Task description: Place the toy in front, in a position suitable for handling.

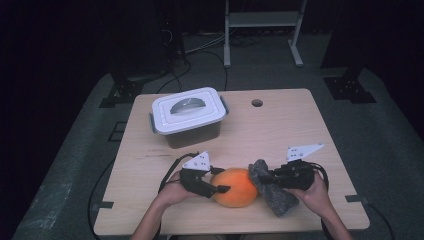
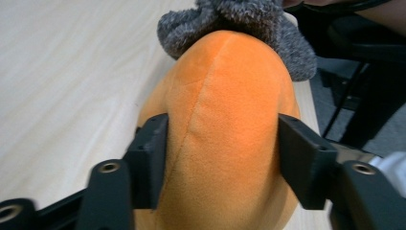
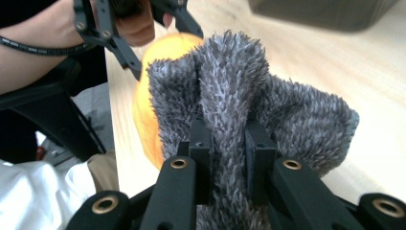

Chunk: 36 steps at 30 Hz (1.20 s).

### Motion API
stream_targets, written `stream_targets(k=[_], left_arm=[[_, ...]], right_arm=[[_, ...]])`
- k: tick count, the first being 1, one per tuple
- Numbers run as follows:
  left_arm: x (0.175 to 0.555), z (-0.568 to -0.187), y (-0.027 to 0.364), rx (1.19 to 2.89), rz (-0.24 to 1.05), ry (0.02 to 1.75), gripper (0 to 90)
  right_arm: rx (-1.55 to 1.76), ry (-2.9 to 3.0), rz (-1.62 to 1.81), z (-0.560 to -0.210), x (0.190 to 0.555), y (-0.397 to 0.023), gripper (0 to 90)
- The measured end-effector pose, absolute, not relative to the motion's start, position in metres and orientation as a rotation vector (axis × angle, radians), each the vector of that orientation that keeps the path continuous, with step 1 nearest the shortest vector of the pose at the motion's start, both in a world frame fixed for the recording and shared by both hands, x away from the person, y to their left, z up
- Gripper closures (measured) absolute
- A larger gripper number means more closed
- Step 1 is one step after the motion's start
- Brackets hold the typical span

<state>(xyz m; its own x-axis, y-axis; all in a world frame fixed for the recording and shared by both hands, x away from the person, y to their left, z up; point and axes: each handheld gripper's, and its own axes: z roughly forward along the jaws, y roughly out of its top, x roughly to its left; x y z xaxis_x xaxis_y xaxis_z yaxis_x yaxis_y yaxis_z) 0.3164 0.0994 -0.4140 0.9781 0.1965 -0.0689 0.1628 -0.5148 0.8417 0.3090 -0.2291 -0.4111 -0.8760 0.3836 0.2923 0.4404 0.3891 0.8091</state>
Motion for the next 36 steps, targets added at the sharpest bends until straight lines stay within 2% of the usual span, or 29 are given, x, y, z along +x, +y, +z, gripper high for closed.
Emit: stream_targets(k=[7,11,18,25,29,36], left_arm=[[0.306,-0.403,0.088,2.143,0.114,0.218,46.2],[0.307,-0.401,0.092,2.137,0.126,0.231,47.3],[0.308,-0.396,0.099,2.111,0.143,0.253,48.2],[0.306,-0.396,0.094,2.119,0.154,0.236,47.0],[0.307,-0.399,0.094,2.126,0.136,0.240,39.7],[0.314,-0.403,0.099,2.125,0.078,0.264,18.5]], right_arm=[[-0.682,-2.652,-1.626,-0.384,0.295,-0.211,77.2],[-0.650,-2.683,-1.585,-0.390,0.294,-0.200,77.3],[-0.715,-2.660,-1.544,-0.405,0.302,-0.212,77.4],[-0.664,-2.676,-1.640,-0.388,0.294,-0.201,77.3],[-0.651,-2.676,-1.577,-0.400,0.297,-0.195,77.4],[-0.656,-2.648,-1.545,-0.407,0.299,-0.203,77.4]])
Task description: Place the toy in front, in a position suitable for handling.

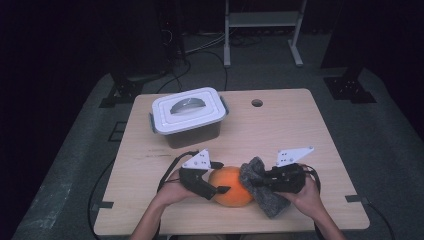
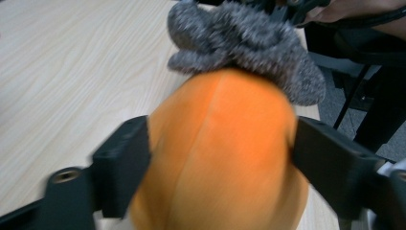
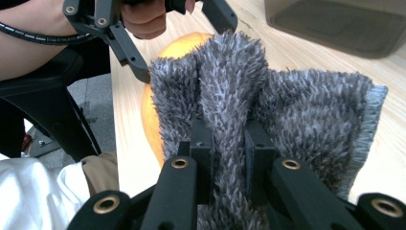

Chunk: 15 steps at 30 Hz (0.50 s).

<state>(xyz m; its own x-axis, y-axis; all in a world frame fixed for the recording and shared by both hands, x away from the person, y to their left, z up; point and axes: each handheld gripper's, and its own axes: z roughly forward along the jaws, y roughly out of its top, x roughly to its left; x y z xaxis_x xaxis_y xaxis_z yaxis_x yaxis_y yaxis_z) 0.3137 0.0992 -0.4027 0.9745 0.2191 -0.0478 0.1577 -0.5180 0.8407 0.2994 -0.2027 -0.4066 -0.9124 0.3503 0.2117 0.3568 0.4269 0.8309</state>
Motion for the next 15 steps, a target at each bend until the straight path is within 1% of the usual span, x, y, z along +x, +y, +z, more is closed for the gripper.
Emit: stream_targets(k=[4,6,7,10,12,15], left_arm=[[0.320,-0.411,0.105,2.128,0.020,0.301,12.9],[0.323,-0.416,0.105,2.114,-0.012,0.320,13.1],[0.324,-0.418,0.104,2.107,-0.027,0.315,15.0],[0.320,-0.417,0.104,2.103,-0.001,0.277,30.6],[0.319,-0.415,0.104,2.108,0.014,0.277,38.6],[0.315,-0.410,0.100,2.116,0.034,0.245,40.5]], right_arm=[[-0.676,-2.639,-1.530,-0.410,0.302,-0.211,77.3],[-0.689,-2.628,-1.520,-0.412,0.304,-0.215,77.3],[-0.700,-2.624,-1.518,-0.413,0.304,-0.217,77.3],[-0.712,-2.621,-1.506,-0.413,0.306,-0.222,77.3],[-0.712,-2.619,-1.540,-0.409,0.304,-0.224,77.6],[-0.671,-2.609,-1.621,-0.396,0.299,-0.220,77.7]])
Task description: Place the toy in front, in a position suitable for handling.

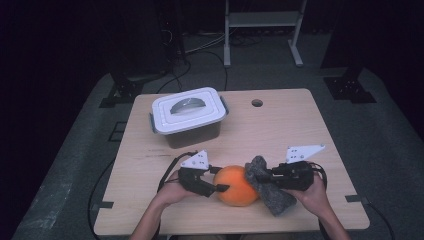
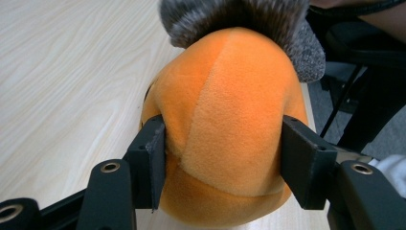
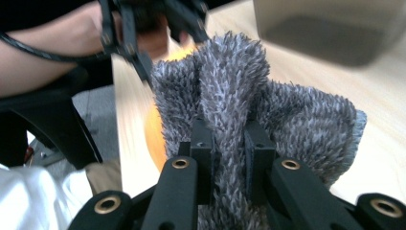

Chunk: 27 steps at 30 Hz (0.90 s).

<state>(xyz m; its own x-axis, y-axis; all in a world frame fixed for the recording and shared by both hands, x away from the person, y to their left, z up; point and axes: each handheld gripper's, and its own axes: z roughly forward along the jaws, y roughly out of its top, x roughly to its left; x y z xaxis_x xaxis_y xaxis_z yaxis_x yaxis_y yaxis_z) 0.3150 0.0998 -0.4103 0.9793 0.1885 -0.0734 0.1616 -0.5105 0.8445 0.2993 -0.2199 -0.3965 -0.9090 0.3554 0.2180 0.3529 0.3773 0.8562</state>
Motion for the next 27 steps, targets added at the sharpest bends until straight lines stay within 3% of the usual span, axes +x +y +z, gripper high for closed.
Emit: stream_targets(k=[11,19,27], left_arm=[[0.310,-0.392,0.104,2.103,0.111,0.243,44.6],[0.306,-0.388,0.098,2.123,0.130,0.227,45.0],[0.309,-0.387,0.104,2.107,0.134,0.252,45.0]], right_arm=[[0.699,2.640,1.567,-0.406,0.302,-0.211,77.6],[0.639,2.564,1.659,-0.389,0.294,-0.200,77.6],[0.706,2.605,1.618,-0.405,0.301,-0.202,77.5]])
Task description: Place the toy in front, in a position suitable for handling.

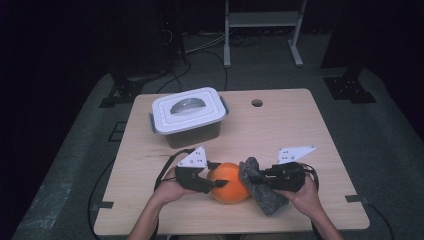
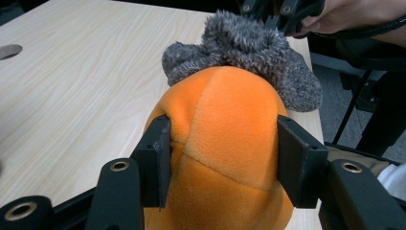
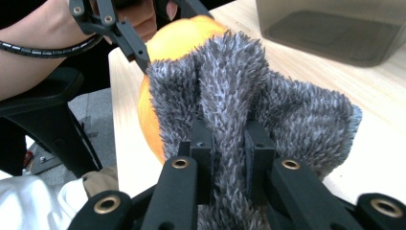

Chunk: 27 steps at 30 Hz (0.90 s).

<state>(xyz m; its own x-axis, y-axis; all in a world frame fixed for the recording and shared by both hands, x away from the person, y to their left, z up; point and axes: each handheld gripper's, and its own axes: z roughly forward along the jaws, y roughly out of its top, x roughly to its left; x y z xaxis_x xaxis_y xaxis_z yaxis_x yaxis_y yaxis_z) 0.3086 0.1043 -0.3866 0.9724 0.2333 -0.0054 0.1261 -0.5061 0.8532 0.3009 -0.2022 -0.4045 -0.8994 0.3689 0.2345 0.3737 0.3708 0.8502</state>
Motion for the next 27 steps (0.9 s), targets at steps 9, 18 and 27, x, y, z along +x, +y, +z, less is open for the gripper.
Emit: stream_targets(k=[9,18,27], left_arm=[[0.306,-0.391,0.096,2.115,0.116,0.226,39.9],[0.316,-0.403,0.097,2.092,0.026,0.267,13.0],[0.316,-0.406,0.098,2.090,0.023,0.234,35.5]], right_arm=[[-0.669,-2.593,-1.648,-0.401,0.299,-0.198,77.5],[-0.665,-2.589,-1.587,-0.410,0.301,-0.205,77.5],[-0.711,-2.611,-1.521,-0.416,0.306,-0.215,77.4]])
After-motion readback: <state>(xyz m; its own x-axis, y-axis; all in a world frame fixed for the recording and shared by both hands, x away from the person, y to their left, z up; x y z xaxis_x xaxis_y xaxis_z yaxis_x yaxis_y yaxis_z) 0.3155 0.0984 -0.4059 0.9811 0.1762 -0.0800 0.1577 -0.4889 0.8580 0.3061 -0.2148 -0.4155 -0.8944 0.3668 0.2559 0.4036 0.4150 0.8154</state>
